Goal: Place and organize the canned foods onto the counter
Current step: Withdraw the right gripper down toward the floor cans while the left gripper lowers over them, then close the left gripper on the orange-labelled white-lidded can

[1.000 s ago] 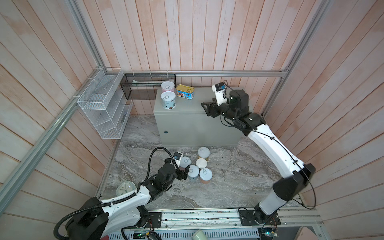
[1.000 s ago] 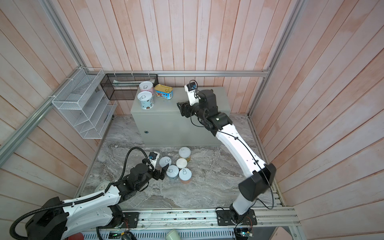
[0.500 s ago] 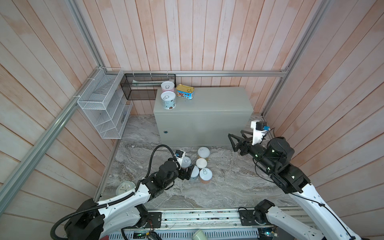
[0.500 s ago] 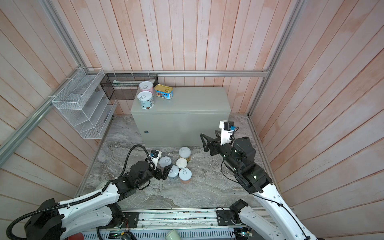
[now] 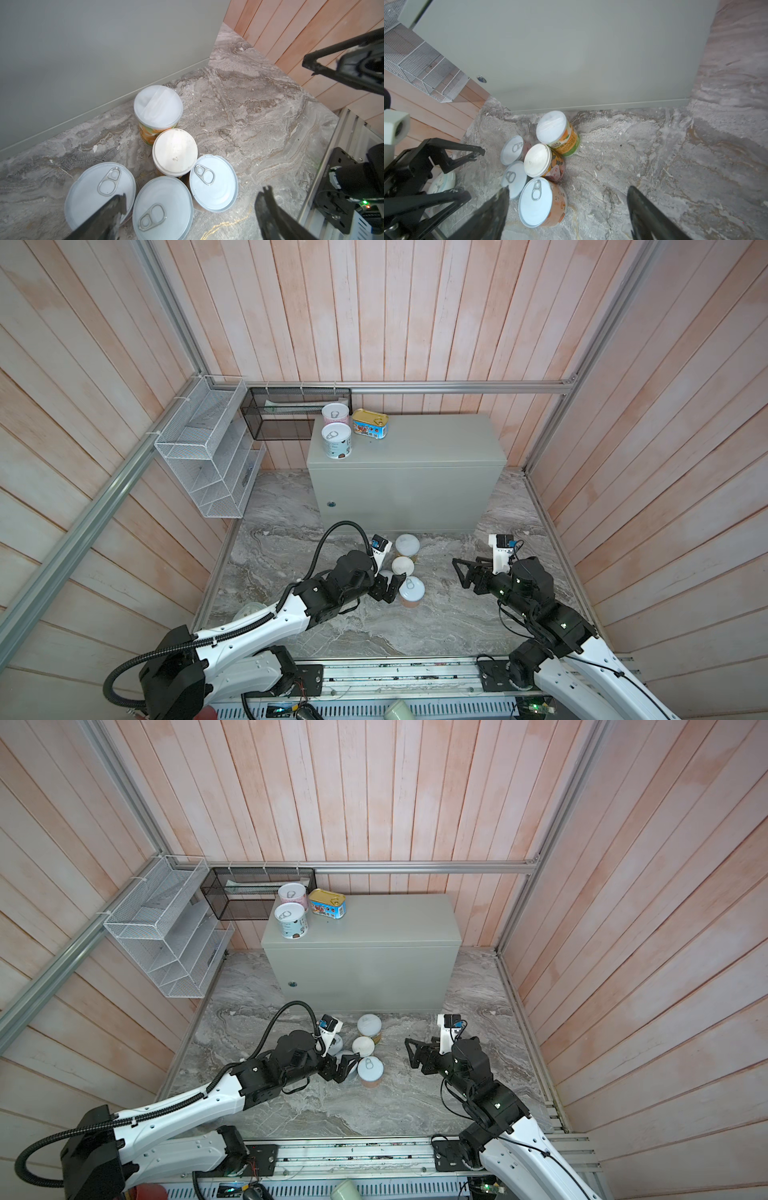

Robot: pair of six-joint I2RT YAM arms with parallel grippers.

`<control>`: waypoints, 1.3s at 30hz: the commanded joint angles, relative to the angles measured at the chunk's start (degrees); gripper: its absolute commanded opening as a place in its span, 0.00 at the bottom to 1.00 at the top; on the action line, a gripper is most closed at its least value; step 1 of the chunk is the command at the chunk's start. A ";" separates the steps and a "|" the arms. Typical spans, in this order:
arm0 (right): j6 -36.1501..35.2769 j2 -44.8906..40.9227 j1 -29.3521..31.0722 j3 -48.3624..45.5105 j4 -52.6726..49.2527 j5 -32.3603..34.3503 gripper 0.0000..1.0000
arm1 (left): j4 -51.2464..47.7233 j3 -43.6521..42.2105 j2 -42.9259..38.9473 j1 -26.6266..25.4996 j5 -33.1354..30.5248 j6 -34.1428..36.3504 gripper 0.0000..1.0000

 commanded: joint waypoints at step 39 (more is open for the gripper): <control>12.80 -15.79 14.86 -17.49 6.41 9.85 0.90 | -2.97 9.84 19.93 -7.78 5.07 -3.92 1.00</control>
